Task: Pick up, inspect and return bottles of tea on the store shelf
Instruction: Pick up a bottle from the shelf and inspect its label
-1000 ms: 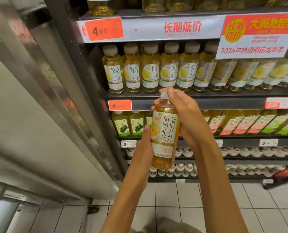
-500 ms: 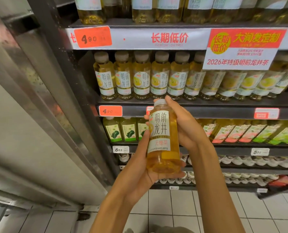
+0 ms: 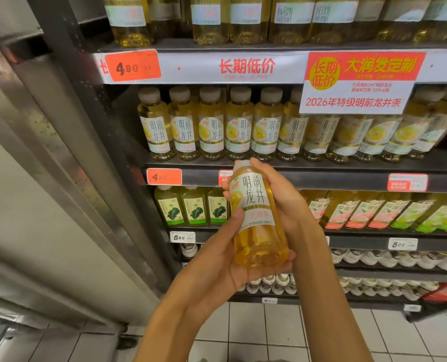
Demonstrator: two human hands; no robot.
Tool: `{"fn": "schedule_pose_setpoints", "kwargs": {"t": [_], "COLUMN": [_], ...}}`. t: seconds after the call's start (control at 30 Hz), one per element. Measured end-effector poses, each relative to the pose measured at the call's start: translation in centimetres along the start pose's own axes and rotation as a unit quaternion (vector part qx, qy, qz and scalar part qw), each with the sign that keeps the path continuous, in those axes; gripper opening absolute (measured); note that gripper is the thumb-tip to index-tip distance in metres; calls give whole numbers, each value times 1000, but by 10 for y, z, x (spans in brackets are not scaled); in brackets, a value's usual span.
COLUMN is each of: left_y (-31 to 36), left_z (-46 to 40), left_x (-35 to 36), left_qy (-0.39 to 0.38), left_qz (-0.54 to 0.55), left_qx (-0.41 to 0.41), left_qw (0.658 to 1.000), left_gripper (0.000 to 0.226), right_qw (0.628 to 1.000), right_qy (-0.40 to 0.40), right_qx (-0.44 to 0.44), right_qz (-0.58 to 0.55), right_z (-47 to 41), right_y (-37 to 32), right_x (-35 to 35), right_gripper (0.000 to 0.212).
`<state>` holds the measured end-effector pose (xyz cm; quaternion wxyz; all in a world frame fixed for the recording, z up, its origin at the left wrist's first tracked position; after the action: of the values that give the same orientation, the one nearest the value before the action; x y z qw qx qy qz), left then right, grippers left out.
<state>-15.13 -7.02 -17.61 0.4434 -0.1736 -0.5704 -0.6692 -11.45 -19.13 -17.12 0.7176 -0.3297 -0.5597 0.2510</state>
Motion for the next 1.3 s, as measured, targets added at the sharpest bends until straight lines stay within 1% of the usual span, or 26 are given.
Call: {"fn": "schedule_pose_setpoints", "kwargs": {"t": [0.07,0.13,0.2,0.27,0.3,0.37,0.43,0.5,0.57,0.63,0.77,0.83,0.9,1.0,1.07,1.2,1.3], "left_y": [1,3,5,6,7,12,17,21,24,30,44,47,48,49,49,47,53], "left_z": [0,1,1,3,4,7,8,7,7,7,8,10,11,15,16,14,9], "left_x": [0,-1,-4,-9,-12,-19,-24,-24,-25,-25,-20,-18,-17,-18,-18,-19,-22], "left_qy": [5,25,61,94,110,157,193,200,198,191,200,199,198,188,179,190,203], "left_qz": [-12,-28,-66,-105,-126,-190,-262,-289,-296,-311,-377,-386,-384,-376,-374,-353,-344], "left_qx": [0,1,7,19,25,39,61,80,98,124,180,203,217,217,216,243,254], "left_qw": [1000,999,996,990,986,968,944,933,929,923,886,878,875,881,884,883,881], "left_gripper": [53,52,48,40,39,44,46,52,60,61,60,60,58,55,55,60,67], "right_qw": [1000,1000,997,989,983,971,956,937,918,905,887,881,882,891,894,892,883], "right_qy": [0,-7,-19,-40,-54,-85,-114,-131,-149,-174,-230,-244,-237,-190,-174,-170,-182], "right_qx": [1,-15,-65,-132,-162,-205,-239,-271,-299,-318,-343,-346,-349,-338,-330,-363,-390], "right_qz": [1,5,23,50,64,88,127,178,216,221,207,210,213,236,249,209,188], "right_z": [1,1,0,2,5,11,18,25,31,38,50,52,52,47,44,43,42], "right_y": [-2,-5,-11,-19,-23,-30,-35,-39,-41,-44,-50,-50,-51,-49,-45,-41,-40], "right_x": [3,7,11,16,19,23,29,38,47,54,63,67,68,65,66,71,74], "right_gripper": [34,37,40,35,30,24,26,27,28,31,40,41,43,46,45,35,36]}}
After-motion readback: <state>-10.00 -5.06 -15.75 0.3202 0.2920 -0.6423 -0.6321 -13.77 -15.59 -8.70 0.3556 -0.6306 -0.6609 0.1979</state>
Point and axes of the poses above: each hand's wrist, its own z-axis away from the middle knuckle, its own x-axis out of the palm, y = z × x, the point moved 4 cm from there along -z, towards the middle knuckle, and after that the axes turned 12 degrees about -x, right-handed, at the moved point
